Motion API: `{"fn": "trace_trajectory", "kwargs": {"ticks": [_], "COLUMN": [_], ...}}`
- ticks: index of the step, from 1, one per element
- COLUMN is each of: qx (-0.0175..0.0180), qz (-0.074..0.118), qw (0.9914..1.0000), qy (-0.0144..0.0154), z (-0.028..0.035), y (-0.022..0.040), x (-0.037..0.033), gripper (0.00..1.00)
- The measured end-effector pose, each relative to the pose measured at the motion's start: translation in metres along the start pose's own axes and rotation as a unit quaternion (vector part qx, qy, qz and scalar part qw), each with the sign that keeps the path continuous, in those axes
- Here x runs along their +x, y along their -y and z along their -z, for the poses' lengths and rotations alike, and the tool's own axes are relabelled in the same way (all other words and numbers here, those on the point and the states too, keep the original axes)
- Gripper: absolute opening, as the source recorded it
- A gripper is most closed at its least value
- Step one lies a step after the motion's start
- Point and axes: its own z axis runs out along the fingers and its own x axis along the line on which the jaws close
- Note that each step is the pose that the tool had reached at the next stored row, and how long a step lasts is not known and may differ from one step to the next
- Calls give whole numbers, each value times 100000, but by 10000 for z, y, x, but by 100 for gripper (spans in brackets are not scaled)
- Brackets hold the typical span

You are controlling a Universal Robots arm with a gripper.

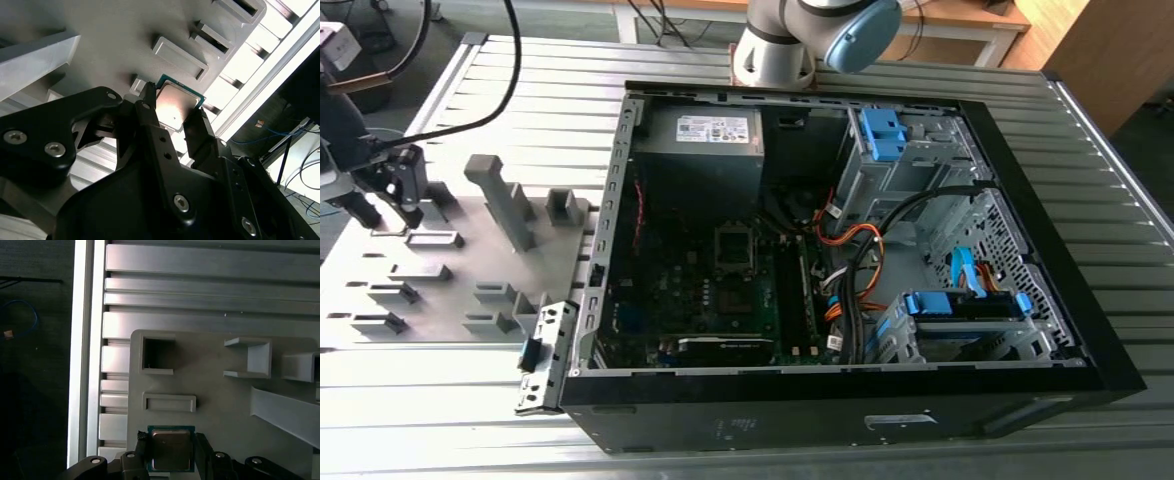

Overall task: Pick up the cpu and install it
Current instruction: 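Pick up the cpu and move it towards the insertion slot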

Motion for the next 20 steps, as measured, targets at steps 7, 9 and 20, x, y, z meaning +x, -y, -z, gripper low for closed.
{"fn": "trace_trajectory", "kwargs": {"ticks": [7, 9, 20], "qx": [-17, -11, -13], "qz": [-6, -5, -5], "qw": [100000, 100000, 100000], "qy": [34, 22, 27], "z": [184, 256, 697], "y": [-1, 0, 0], "x": [-3, -4, -13], "gripper": [47, 47, 47]}}
